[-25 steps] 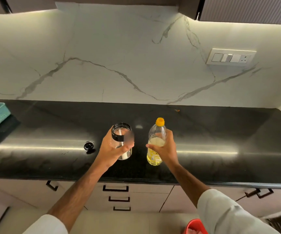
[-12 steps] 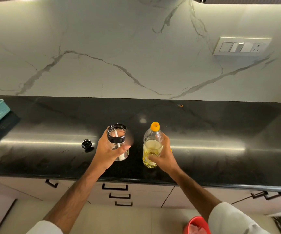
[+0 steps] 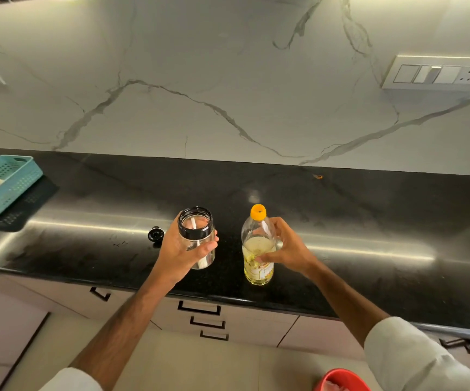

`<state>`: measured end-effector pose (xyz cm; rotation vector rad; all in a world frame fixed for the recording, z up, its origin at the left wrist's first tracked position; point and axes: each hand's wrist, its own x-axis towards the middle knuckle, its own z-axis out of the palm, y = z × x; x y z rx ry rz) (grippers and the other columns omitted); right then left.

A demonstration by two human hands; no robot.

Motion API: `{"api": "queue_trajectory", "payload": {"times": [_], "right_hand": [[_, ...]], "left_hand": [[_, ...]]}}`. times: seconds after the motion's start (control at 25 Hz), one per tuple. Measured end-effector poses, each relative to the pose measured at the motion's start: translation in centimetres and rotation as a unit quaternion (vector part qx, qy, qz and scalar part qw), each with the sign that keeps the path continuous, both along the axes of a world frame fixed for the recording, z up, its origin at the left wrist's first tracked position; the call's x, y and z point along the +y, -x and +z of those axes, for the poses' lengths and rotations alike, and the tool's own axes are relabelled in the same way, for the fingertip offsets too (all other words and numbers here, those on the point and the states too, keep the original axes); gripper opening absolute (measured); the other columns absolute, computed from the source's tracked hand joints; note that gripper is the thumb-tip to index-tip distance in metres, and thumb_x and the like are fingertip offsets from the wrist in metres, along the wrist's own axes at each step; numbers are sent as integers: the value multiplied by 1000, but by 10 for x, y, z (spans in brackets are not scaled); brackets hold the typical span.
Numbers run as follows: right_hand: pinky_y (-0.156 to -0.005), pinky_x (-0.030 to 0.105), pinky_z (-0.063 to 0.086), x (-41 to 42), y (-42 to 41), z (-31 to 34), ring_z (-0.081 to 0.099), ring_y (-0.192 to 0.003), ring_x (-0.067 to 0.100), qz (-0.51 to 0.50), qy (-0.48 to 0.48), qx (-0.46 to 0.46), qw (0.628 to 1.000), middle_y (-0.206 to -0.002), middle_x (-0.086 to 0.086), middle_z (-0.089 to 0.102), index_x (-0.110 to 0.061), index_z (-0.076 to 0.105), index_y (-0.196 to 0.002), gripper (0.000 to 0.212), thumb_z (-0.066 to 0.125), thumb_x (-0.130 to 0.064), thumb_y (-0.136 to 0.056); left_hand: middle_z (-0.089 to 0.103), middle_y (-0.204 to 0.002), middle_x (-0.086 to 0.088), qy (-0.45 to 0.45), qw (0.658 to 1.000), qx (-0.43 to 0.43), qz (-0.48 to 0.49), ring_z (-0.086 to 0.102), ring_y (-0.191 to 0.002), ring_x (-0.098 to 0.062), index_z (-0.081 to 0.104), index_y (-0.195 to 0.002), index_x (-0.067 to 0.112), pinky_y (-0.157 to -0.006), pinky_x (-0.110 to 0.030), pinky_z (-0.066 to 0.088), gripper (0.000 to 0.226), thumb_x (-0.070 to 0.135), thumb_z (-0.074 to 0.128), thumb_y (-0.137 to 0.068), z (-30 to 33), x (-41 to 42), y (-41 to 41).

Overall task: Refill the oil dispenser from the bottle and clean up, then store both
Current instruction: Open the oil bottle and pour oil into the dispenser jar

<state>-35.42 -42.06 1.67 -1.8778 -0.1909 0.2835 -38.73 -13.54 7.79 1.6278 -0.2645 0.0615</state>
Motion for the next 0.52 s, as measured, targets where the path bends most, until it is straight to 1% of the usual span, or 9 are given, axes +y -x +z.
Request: {"api": "queue_trajectory", "payload": {"times": [0.08, 0.12, 0.2, 0.28, 0.32, 0.36, 0.4, 0.48, 0.52], "right_hand": [[-92, 40, 59, 16, 16, -13, 61, -117, 13, -69, -21, -29, 997, -124, -12, 60, -38, 46, -124, 80, 96, -23, -64], [-92, 39, 59, 26, 23, -18, 58, -118, 12, -100, -6, -52, 994, -125, -14, 56, -42, 44, -125, 82, 95, -33, -61], [-95, 39, 55, 43, 27, -26, 52, -119, 13, -147, 56, -98, 983, -126, -17, 48, -46, 39, -128, 88, 88, -56, -55], [-98, 40, 53, 52, 27, -28, 47, -122, 13, -165, 83, -108, 977, -127, -17, 41, -49, 35, -130, 92, 82, -67, -53], [-100, 39, 52, 52, 25, -27, 45, -124, 13, -156, 76, -100, 980, -129, -17, 38, -52, 33, -129, 92, 83, -65, -53], [-102, 38, 51, 49, 24, -25, 44, -128, 13, -131, 54, -89, 986, -134, -16, 37, -56, 30, -128, 93, 87, -59, -55], [-103, 36, 52, 44, 20, -24, 45, -131, 13, -90, 19, -74, 993, -138, -15, 37, -57, 29, -130, 95, 91, -47, -59], [-103, 37, 54, 28, 11, -20, 50, -133, 16, -7, -44, -35, 998, -144, -10, 45, -50, 31, -139, 99, 93, -21, -66], [-102, 40, 55, 20, 6, -16, 54, -132, 19, 23, -56, -22, 998, -144, -6, 50, -42, 35, -142, 97, 92, -13, -69]], "left_hand": [[74, -99, -14, 7, 1000, 2, 5, 74, -94, -31, 56, -119, -8, -85, -35, 59, 89, 55, 89, -65, -1, 2, 0], [74, -99, -14, 8, 1000, 1, 7, 74, -94, -31, 56, -119, -8, -85, -35, 59, 90, 56, 89, -65, -1, 2, 1], [74, -99, -14, 5, 1000, -2, 7, 74, -94, -30, 57, -119, -7, -85, -34, 58, 89, 57, 89, -64, -2, 1, 2], [74, -99, -13, -1, 1000, -4, 7, 73, -96, -30, 59, -118, -4, -87, -35, 58, 88, 58, 89, -64, -1, -1, 4], [74, -99, -13, -4, 1000, -5, 7, 73, -97, -29, 59, -118, -3, -87, -35, 58, 88, 59, 89, -63, -1, -2, 5], [74, -99, -12, -6, 1000, -6, 6, 73, -97, -29, 60, -118, -2, -87, -35, 58, 87, 60, 89, -63, 0, -3, 6], [74, -100, -12, -7, 1000, -6, 5, 73, -96, -28, 60, -118, 0, -86, -34, 58, 87, 60, 88, -63, 1, -3, 6], [74, -101, -12, -6, 1000, -1, 6, 74, -96, -27, 59, -118, 2, -85, -34, 59, 87, 61, 89, -62, 2, -1, 8], [74, -101, -12, -5, 1000, 2, 7, 74, -96, -28, 59, -119, 3, -86, -36, 59, 86, 60, 89, -62, 1, 0, 9]]}}
